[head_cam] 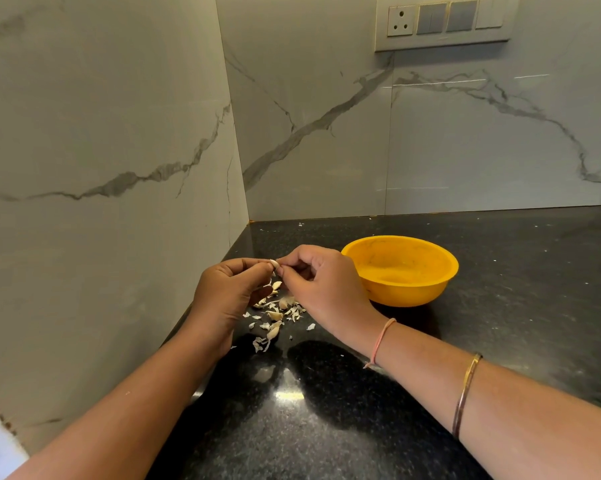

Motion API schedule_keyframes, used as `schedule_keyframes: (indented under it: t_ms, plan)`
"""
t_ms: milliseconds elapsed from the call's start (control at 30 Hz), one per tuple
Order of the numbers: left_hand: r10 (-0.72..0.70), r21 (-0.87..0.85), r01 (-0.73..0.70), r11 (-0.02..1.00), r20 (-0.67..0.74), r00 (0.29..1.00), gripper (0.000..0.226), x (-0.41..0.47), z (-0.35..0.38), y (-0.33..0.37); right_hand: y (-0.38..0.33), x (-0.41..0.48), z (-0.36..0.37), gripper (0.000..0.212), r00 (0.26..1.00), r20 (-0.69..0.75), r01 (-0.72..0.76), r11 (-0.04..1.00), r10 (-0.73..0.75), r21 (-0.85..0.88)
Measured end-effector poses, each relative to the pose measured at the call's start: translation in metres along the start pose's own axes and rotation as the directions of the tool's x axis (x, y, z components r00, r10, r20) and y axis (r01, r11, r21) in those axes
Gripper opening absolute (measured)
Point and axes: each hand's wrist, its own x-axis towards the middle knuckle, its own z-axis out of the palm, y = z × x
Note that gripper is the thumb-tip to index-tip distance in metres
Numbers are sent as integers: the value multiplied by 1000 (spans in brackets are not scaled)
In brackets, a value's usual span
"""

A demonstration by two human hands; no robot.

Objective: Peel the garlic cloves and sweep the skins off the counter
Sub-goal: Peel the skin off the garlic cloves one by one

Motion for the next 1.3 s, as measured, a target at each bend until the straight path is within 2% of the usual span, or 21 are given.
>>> schedule_keyframes:
  t_ms: [667,1033,1167,1300]
  plan:
    - [-37,-35,38,999,27,999,7,2,0,-1,-3,-1,0,8,981,-16,182,956,-191,-231]
    - [-45,-63,47,997,35,998,11,1,1,0,-4,-1,0,9,967,8,246,927,-255,-283]
    - [-35,-56,37,998,37,999,11,0,1,1,-6,-1,-1,11,984,-5,174,959,-179,-223]
    - [-16,8,16,1000,32,999,10,0,1,1,-5,2,-2,14,999,10,-48,998,48,-29]
